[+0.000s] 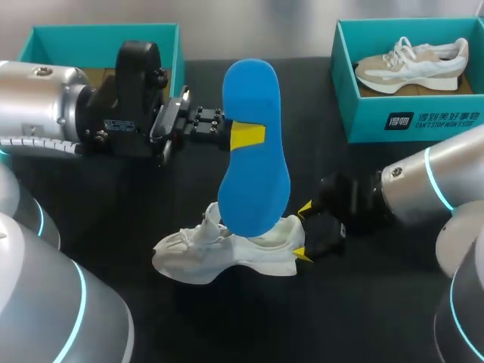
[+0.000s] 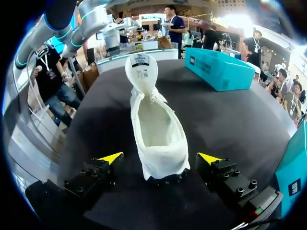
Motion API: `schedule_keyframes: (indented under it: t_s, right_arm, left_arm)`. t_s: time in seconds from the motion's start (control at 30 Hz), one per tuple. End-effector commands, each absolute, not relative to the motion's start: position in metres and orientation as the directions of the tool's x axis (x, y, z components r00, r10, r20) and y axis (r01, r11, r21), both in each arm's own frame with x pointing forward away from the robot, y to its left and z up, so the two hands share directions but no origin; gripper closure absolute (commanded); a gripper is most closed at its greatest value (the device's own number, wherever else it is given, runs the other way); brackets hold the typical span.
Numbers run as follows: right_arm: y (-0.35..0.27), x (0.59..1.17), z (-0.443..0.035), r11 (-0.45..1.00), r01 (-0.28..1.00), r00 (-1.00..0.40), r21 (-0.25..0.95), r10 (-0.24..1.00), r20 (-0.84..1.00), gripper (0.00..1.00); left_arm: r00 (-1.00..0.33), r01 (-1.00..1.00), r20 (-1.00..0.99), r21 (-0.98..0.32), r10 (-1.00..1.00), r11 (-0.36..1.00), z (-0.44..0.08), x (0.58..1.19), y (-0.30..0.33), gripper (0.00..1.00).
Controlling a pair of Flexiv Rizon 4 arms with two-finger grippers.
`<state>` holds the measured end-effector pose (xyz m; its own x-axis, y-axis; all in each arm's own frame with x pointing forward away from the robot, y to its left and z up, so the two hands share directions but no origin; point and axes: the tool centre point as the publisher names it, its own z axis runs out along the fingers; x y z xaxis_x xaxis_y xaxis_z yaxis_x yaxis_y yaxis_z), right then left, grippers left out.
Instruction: Take the shoe out of the shoebox, open the shoe tongue, remove and reinsert the insole, then place the shoe into the shoebox
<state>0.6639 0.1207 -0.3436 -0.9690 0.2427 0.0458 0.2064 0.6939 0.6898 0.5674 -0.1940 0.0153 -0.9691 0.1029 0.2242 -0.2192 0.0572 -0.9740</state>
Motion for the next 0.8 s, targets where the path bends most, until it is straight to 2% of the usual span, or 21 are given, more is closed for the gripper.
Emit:
schedule_keyframes:
  t_s: [0.03, 0.43, 0.57, 0.8]
  right_arm:
    - [0.122, 0.661, -0.336, 0.931, 0.265, -0.964, 0.252, 0.259, 0.055, 0.00]
    - [0.124, 0.659, -0.313, 0.947, 0.290, -0.956, 0.138, 0.292, 0.005, 0.00]
    - [0.126, 0.661, -0.311, 0.956, 0.293, -0.956, 0.025, 0.293, -0.021, 0.00]
    - [0.132, 0.668, -0.309, 0.965, 0.255, -0.967, -0.069, 0.252, -0.045, 0.00]
  left_arm:
    - [-0.969, -0.219, 0.224, -0.974, 0.101, 0.058, 0.015, 0.567, -0.194, 1.00]
    - [-0.969, -0.219, 0.224, -0.974, 0.101, 0.058, 0.015, 0.567, -0.194, 1.00]
    - [-0.969, -0.219, 0.224, -0.974, 0.101, 0.058, 0.015, 0.567, -0.194, 1.00]
    - [-0.969, -0.219, 0.224, -0.974, 0.101, 0.058, 0.015, 0.567, -0.194, 1.00]
